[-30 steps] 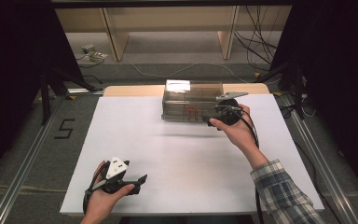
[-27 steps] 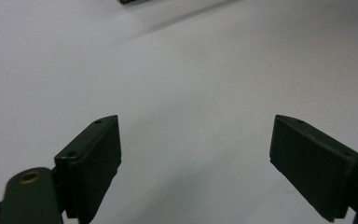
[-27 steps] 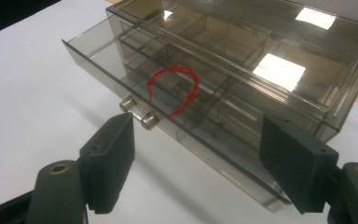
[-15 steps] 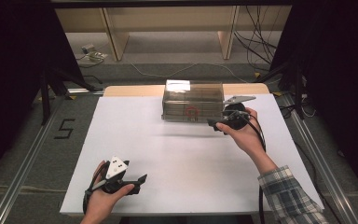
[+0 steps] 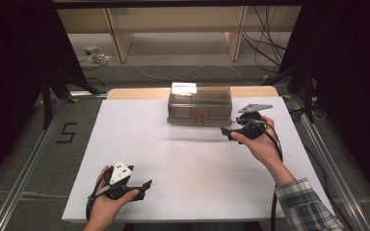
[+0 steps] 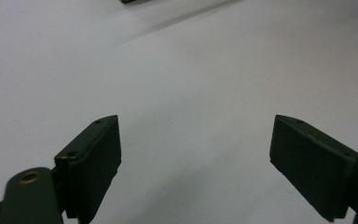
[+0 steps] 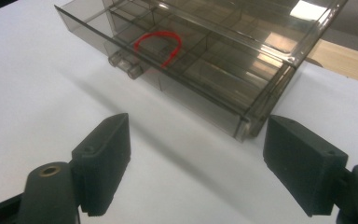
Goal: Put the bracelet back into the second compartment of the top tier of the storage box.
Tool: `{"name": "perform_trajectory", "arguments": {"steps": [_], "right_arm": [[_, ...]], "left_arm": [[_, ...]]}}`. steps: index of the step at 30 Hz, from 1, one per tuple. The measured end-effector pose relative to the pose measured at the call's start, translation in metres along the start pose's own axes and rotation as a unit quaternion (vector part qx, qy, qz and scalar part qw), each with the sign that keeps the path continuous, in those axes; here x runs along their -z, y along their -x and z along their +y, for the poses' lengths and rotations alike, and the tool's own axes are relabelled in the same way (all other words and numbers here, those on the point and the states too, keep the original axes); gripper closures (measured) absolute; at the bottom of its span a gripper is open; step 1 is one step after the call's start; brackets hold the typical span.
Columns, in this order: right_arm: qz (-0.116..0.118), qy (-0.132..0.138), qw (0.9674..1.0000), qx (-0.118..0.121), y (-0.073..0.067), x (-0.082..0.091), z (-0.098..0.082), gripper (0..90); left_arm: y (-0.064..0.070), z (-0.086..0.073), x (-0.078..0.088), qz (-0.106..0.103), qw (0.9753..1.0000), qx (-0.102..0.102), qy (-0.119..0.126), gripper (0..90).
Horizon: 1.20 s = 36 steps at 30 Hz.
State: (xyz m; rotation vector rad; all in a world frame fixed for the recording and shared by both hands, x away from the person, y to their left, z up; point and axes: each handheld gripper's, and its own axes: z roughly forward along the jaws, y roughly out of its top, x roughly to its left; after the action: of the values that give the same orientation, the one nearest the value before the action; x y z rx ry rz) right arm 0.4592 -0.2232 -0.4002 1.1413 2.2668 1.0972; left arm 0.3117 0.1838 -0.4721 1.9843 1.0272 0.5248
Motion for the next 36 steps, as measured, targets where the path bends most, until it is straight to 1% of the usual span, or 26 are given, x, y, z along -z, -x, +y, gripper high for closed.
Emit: {"name": "perform_trajectory", "arguments": {"steps": [6,9,13,17,25,30,33,36], "right_arm": [[-0.003,-0.006,1.0000,0.003,0.002,0.006,-0.010,23.2],[-0.003,-0.003,1.0000,0.005,0.002,0.011,-0.016,23.5],[-0.004,-0.006,1.0000,0.002,0.003,0.017,-0.027,23.4],[-0.005,-0.003,1.0000,0.000,0.004,0.023,-0.039,23.4],[-0.002,-0.007,1.0000,-0.003,-0.001,0.032,-0.063,23.4],[0.002,-0.008,0.9999,-0.009,-0.005,0.036,-0.080,23.4],[0.002,-0.006,0.9999,-0.012,-0.006,0.038,-0.089,23.3],[0.004,-0.008,0.9999,-0.014,-0.007,0.038,-0.095,23.3]], "left_arm": [[0.000,0.000,0.000,0.000,1.0000,0.001,0.001,16.4],[0.000,0.000,0.000,0.001,1.0000,0.002,0.000,16.4],[0.000,0.000,0.000,0.000,1.0000,0.001,0.000,16.4],[0.000,0.000,0.000,0.001,1.0000,0.002,-0.001,16.4],[0.001,0.000,0.000,0.001,1.0000,0.001,-0.001,16.4],[0.001,0.000,-0.001,0.000,1.0000,0.000,-0.002,16.4],[0.002,0.000,-0.001,0.000,1.0000,-0.001,-0.002,16.4],[0.002,0.000,-0.001,-0.001,1.0000,-0.002,-0.004,16.4]]}}
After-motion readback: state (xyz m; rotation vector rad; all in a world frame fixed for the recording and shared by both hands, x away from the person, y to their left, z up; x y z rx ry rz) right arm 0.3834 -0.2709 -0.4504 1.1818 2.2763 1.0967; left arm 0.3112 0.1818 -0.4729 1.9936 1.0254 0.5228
